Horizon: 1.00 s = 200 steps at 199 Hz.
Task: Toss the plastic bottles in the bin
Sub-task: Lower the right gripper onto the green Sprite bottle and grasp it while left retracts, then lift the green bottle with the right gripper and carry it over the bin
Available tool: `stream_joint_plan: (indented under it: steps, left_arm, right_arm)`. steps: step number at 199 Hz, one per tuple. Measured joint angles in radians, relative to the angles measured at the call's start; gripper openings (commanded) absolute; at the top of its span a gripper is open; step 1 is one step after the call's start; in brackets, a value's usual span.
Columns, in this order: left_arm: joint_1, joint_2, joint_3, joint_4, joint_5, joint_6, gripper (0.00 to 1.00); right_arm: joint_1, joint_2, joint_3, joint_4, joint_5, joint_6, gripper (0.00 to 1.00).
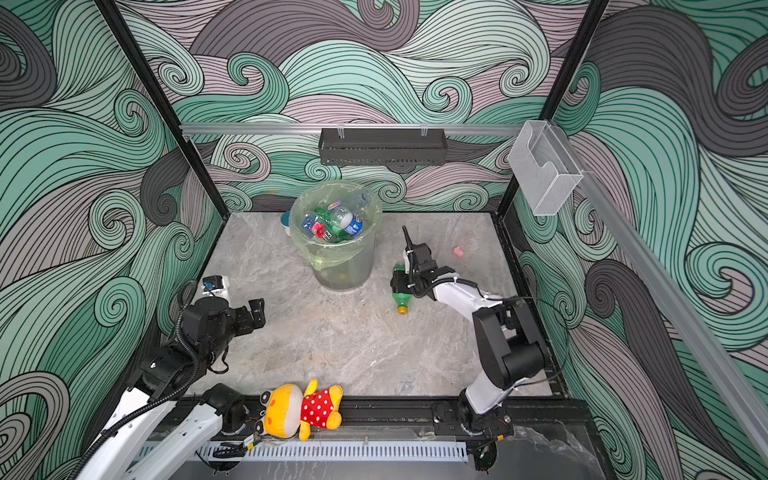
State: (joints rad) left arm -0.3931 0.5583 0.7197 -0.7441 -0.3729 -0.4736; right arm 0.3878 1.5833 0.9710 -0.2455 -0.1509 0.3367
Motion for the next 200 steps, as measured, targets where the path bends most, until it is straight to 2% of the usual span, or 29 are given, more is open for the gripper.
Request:
stream_joint_plan:
  steps: [69, 95, 173, 200]
  left_arm:
    - [0.0, 0.067, -0.043, 0.079, 0.044, -0.029, 0.98]
    - [0.0, 0.075, -0.047, 0.095, 0.053, -0.036, 0.98]
    - [0.0, 0.064, -0.055, 0.102, 0.071, -0.051, 0.97]
    - [0.0, 0.049, -0.063, 0.103, 0.071, -0.055, 0.97]
  right_arm:
    - [0.0, -0.334, -0.118, -0.073, -0.032, -0.06, 0.54]
    - [0.0, -0.415, -0.158, -0.072, -0.047, -0.061, 0.54]
    - [0.0, -0.481, -0.169, -0.103, -0.092, -0.061, 0.49]
    - [0.007, -0.454, -0.021, -0.181, -0.121, -0.074, 0.49]
